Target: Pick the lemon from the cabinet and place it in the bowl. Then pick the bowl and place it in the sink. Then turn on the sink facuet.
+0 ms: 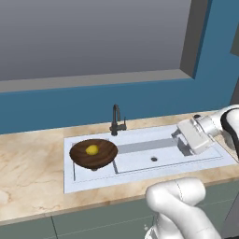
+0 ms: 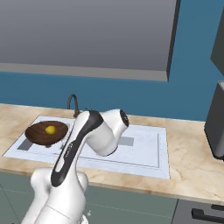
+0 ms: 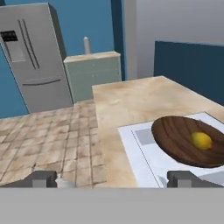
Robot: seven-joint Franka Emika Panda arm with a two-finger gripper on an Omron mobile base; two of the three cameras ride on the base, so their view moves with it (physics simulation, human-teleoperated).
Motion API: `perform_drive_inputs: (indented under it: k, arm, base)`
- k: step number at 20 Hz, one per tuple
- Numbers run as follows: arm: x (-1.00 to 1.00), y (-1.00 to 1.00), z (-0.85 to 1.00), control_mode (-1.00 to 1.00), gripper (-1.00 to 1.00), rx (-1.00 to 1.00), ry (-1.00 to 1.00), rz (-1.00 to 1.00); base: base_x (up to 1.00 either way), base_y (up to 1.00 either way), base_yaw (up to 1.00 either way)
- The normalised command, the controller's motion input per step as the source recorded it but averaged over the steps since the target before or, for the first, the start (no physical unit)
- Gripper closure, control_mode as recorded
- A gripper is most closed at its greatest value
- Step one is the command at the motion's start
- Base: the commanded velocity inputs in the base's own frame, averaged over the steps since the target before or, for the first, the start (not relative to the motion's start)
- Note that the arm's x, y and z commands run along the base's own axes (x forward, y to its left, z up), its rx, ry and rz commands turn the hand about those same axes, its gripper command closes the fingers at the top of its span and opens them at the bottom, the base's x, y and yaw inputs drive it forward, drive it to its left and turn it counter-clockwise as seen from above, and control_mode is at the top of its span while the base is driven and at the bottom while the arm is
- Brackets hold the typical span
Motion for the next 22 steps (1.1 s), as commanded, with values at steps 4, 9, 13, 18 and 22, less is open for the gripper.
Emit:
perform_drive_inputs:
  k: [4,9,13,18,22]
  arm:
    - [0.86,0.0,-0.32,-1.0,-1.0,0.16,0.0,0.0]
    - [0.89,0.05,-0.3,-1.0,-1.0,0.04,-0.06,-0.06]
    - [0.84,0.07,-0.03,-1.0,-1.0,0.0,-0.14,-0.13]
    - [0.61,0.18,0.0,-1.0,-1.0,0.0,-0.09,-0.19]
    - [0.32,0.1,-0.02,-1.0,-1.0,0.01,-0.01,-0.15]
  base:
    - [0.0,0.0,0.0]
    - [0.0,0.0,0.0]
    - [0.0,0.0,0.0]
    - [0.0,0.0,0.0]
    - [0.0,0.0,0.0]
